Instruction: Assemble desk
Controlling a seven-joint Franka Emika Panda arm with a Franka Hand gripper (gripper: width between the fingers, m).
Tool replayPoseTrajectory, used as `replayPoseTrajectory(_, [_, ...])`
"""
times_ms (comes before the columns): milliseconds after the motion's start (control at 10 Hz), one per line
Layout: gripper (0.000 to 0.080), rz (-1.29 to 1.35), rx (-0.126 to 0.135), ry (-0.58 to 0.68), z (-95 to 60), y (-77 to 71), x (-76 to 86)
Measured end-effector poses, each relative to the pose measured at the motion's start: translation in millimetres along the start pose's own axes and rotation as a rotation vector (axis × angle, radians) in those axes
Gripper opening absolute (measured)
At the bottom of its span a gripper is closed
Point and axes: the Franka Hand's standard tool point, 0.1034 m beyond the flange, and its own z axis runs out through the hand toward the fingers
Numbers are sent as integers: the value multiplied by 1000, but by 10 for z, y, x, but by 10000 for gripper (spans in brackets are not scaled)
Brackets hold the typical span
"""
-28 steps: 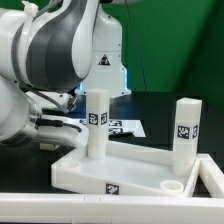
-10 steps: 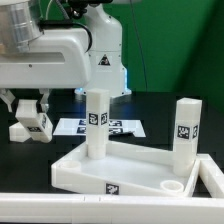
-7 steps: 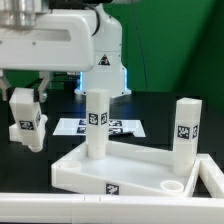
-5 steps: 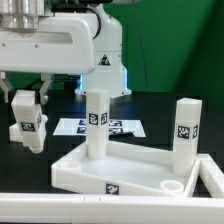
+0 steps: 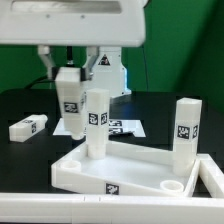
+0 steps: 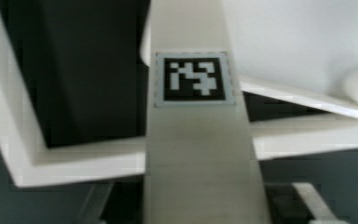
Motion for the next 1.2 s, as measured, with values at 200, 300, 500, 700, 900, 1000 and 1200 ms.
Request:
replayPoseTrajectory(200, [290, 0, -5, 17, 34, 44, -2])
replayPoseTrajectory(300, [290, 0, -5, 16, 36, 38, -4])
replayPoseTrajectory(500, [290, 25, 5, 145, 5, -67, 64])
replayPoseTrajectory(700, [290, 72, 32, 249, 13, -464, 42])
replayPoseTrajectory(900, [290, 108, 67, 262, -46, -795, 120])
replayPoseTrajectory(1000, [290, 107, 61, 264, -33, -736, 133])
replayPoseTrajectory(1200, [290, 105, 61, 263, -26, -745, 126])
